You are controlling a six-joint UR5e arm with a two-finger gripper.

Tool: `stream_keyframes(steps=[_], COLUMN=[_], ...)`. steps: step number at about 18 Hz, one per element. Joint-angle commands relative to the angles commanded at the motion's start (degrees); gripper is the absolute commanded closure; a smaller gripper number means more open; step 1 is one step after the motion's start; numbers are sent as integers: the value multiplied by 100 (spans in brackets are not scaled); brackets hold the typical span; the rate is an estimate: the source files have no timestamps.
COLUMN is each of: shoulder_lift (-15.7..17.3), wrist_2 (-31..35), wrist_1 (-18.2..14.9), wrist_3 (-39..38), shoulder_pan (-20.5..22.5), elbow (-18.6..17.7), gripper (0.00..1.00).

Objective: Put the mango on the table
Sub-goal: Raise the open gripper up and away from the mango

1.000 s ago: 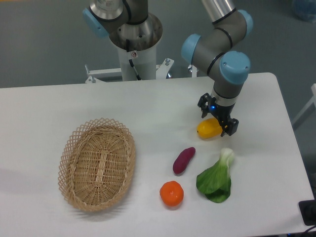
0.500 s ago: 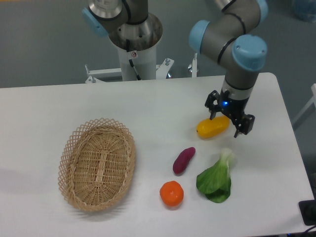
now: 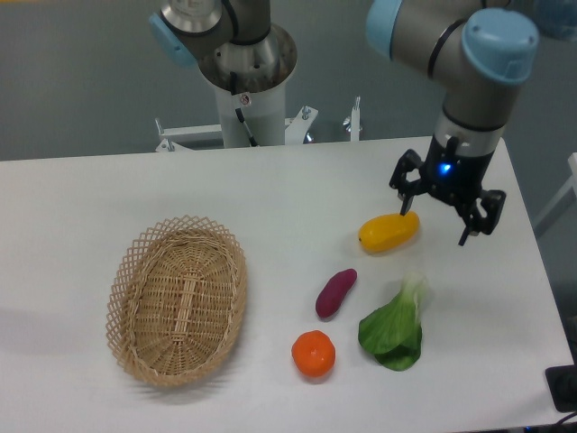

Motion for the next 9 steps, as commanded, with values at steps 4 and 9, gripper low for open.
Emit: stream_keyframes(steps=[4, 9], shoulder_lift=[-9, -9], wrist_2=[317, 282], wrist_1=[-9, 8], wrist_3=[26, -9], shoulder_pan=[-44, -70], elbow=[62, 80], gripper=[0, 0])
